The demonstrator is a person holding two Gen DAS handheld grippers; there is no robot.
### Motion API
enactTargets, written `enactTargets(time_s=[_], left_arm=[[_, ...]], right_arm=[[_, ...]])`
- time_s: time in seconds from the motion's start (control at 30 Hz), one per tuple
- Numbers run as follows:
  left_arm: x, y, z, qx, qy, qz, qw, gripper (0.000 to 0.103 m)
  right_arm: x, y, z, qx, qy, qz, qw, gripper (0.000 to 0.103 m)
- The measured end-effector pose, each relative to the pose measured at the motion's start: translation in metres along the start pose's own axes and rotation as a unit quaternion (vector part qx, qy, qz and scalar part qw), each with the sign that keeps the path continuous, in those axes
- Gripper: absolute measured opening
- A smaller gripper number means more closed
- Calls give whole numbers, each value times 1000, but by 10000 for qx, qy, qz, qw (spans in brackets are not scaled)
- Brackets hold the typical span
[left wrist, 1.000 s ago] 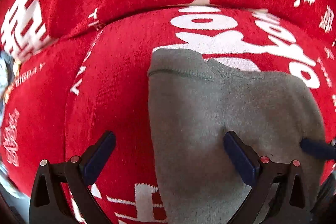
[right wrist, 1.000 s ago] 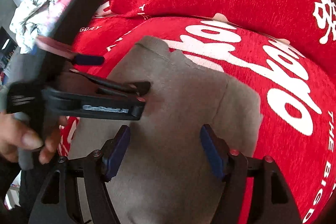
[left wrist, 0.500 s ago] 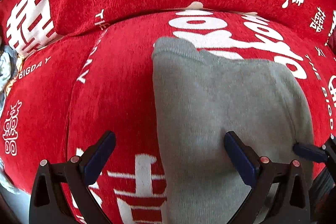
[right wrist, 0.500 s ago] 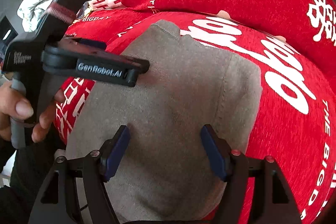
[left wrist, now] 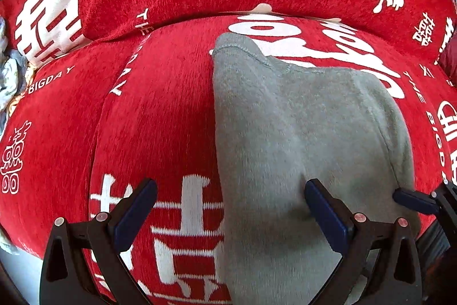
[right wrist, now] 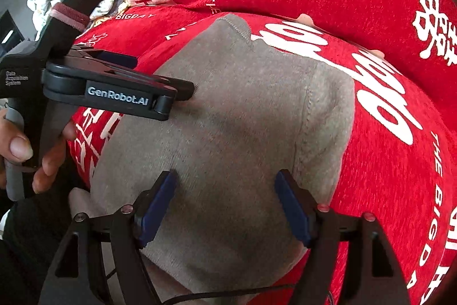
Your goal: Fold small clothes
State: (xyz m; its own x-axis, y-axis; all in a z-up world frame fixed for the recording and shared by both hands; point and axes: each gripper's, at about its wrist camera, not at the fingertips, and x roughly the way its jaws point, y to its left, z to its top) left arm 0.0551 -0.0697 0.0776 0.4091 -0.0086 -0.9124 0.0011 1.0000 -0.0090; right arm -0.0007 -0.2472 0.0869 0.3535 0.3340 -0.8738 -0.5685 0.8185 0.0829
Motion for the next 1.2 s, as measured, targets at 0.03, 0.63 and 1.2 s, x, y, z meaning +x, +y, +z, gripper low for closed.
enactTargets(time_s=[0.03, 0.63, 1.2], left_arm=[[0, 0, -3, 35, -2, 13, 10000, 103], [-11, 5, -39, -98, -3, -184, 9998, 103], [-59, -2, -43, 80, -478, -153, 9987, 103]], right_arm=[[0, 2, -2, -30, 1, -21, 10000, 77], [-6, 24, -27, -628, 132, -437, 9970, 80], [-44, 27, -21, -573, 38, -797, 9952, 80]])
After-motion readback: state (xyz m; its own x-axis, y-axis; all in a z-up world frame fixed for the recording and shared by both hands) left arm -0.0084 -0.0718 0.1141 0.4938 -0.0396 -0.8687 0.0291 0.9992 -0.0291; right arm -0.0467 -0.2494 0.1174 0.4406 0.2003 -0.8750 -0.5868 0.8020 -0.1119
